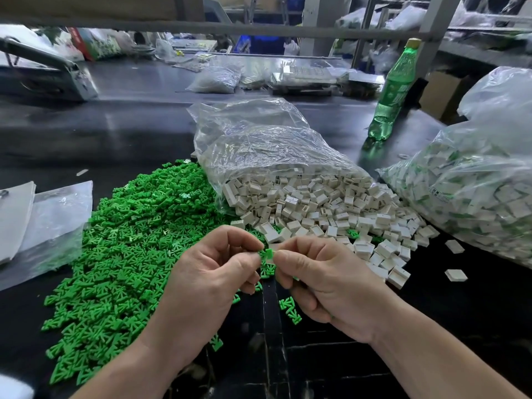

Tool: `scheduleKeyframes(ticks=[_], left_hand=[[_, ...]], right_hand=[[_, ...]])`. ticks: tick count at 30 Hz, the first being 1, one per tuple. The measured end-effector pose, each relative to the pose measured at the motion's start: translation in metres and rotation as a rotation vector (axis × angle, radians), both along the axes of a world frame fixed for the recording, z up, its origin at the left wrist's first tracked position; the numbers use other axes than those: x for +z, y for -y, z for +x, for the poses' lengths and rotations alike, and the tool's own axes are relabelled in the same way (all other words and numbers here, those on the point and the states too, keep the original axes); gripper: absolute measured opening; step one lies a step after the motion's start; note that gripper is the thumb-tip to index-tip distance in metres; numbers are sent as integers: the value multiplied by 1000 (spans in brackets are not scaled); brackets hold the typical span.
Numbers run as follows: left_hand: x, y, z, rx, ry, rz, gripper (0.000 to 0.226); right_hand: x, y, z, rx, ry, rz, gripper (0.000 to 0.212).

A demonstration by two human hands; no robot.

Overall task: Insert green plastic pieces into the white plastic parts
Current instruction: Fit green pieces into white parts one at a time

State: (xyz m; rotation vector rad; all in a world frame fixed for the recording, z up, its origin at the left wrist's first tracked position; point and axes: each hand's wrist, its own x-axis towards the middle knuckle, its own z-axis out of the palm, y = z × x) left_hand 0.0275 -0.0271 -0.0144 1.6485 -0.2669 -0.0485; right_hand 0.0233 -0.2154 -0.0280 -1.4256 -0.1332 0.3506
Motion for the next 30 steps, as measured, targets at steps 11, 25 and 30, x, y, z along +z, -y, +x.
scheduleKeyframes(ticks=[11, 25, 30], left_hand=[[-3, 0, 0, 7, -33, 3, 17], [-2, 0, -2, -11, 61, 113, 22], [-2, 1, -1, -5, 26, 57, 21]], right_hand=[[1, -2, -3, -67, 112, -134, 15], [8, -3, -8, -38, 146, -139, 15], [11, -4, -9, -53, 132, -126, 18]])
